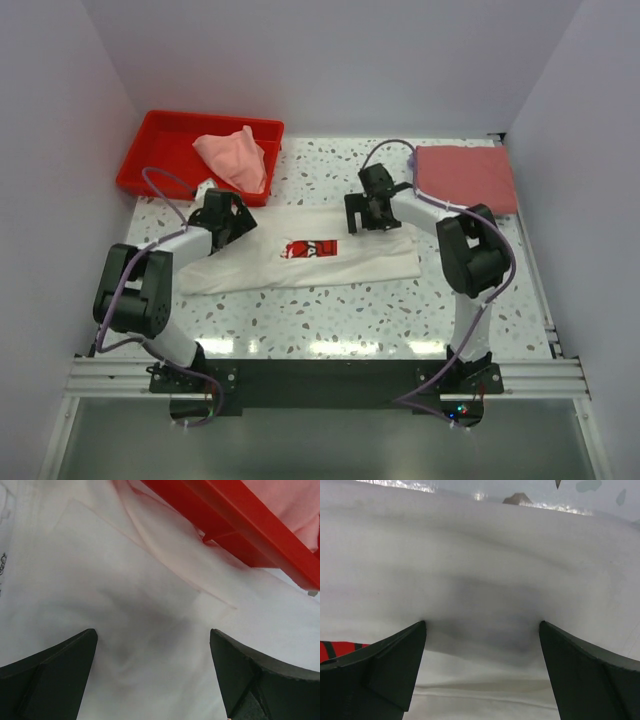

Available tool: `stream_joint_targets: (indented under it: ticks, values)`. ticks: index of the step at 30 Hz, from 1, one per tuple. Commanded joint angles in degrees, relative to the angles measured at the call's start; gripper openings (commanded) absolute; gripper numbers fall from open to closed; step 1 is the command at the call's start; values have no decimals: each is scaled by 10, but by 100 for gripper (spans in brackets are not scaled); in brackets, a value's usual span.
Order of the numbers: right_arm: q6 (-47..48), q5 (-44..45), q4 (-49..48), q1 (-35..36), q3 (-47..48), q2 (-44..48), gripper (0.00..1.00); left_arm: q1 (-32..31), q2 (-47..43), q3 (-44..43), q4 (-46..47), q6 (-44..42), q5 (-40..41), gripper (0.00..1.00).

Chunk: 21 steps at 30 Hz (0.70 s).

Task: Fold and stack the t-shirts
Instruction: Fold the tshirt

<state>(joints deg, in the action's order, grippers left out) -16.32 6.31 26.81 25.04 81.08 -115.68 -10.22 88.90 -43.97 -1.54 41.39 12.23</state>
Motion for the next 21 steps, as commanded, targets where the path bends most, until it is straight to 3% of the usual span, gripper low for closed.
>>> stream_joint_targets:
  ticks: [1,5,10,17,21]
  values:
    - [-22,2,9,-2,-57,31,99,-1,55,-69,-25,4,25,100]
    - [-53,7,4,-2,-140,84,99,-4,98,-72,-22,8,-41,100]
    - [-79,-8,11,3,-260,184,99,-39,85,-41,-29,17,-50,100]
    - [-122,-2,66,18,-404,351,99,-158,84,-20,-33,25,-77,100]
    - [-143,-58,84,31,-468,432,99,-236,108,-32,-8,27,-112,100]
